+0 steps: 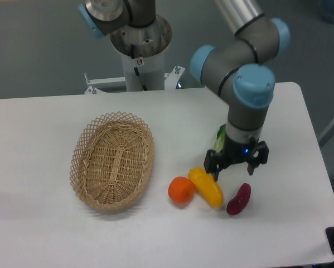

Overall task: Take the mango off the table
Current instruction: 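Move the open gripper down over the yellow mango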

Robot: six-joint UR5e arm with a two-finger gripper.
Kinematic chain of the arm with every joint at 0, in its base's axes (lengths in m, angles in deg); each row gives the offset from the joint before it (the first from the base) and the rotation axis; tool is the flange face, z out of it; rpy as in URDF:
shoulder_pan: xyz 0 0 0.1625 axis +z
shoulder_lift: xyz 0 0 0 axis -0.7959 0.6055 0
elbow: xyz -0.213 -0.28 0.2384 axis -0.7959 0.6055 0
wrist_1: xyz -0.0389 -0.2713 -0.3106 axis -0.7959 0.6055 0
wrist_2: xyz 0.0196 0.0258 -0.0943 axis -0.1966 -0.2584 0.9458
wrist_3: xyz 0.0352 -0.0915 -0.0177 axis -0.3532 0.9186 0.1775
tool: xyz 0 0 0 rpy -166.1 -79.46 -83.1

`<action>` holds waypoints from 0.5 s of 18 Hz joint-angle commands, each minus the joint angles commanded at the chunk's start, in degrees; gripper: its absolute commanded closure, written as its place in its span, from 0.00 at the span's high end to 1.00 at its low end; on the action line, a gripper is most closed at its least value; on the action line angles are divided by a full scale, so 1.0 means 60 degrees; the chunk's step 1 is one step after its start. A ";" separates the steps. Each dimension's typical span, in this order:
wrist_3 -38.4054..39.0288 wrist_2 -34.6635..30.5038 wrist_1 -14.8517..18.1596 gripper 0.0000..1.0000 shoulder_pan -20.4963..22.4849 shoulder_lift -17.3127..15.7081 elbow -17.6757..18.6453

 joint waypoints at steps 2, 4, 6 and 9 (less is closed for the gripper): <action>0.0629 -0.0467 -0.0160 1.00 -0.0059 0.0249 0.0000; 0.1216 -0.0980 -0.0700 1.00 -0.0292 0.0571 0.0029; 0.1510 -0.1303 -0.0923 1.00 -0.0396 0.0704 0.0029; 0.1760 -0.1319 -0.0938 1.00 -0.0528 0.0690 0.0131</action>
